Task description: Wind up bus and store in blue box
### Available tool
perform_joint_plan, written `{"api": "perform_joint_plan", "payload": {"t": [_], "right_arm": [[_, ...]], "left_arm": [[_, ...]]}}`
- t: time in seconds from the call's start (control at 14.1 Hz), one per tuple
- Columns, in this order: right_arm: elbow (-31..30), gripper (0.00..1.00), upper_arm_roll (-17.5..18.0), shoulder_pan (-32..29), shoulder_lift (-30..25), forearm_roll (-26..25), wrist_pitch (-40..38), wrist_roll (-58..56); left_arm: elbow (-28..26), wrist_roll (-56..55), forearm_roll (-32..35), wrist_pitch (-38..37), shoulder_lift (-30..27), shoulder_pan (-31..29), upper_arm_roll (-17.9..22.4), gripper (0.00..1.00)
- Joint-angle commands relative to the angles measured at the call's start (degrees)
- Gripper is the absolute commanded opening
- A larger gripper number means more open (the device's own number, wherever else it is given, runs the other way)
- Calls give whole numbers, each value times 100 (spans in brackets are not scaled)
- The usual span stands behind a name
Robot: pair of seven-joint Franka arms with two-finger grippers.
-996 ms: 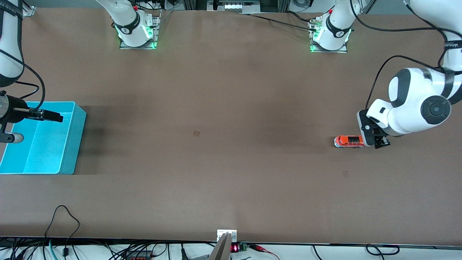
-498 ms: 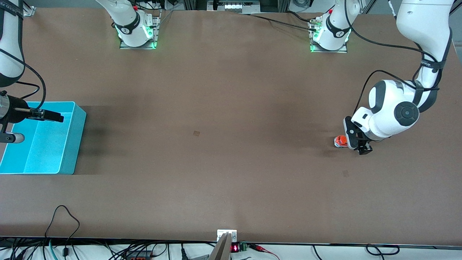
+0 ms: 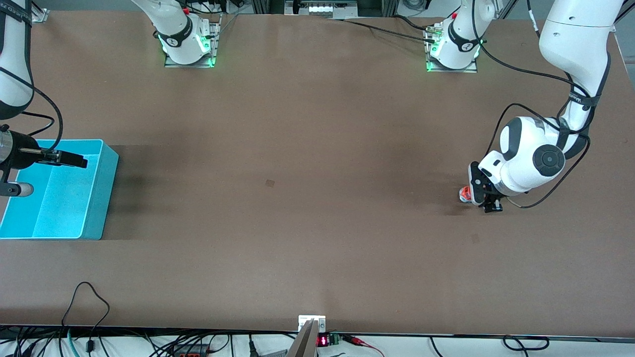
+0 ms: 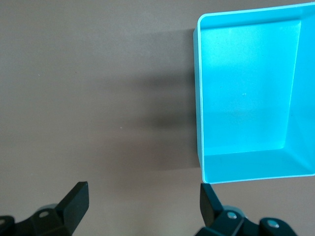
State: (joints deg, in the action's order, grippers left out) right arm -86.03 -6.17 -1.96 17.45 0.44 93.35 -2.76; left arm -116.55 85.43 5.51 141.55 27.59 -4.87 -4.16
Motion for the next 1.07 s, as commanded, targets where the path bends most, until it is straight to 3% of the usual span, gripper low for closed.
{"api": "perform_joint_plan", "payload": {"t": [0.0,0.5,1.0], "right_arm": [[69,100,19,-50,4,97,-36,-93],[69,100,19,-50,4,97,-54,-93],[69,100,19,-59,12,106,-54,-93]], "left_arm": [[-34,140,65,74,-43,-58,-24,37],[-61,132,56,48,27,-75,-15,34],[123,762,65,66,343,-926,47,34]]}}
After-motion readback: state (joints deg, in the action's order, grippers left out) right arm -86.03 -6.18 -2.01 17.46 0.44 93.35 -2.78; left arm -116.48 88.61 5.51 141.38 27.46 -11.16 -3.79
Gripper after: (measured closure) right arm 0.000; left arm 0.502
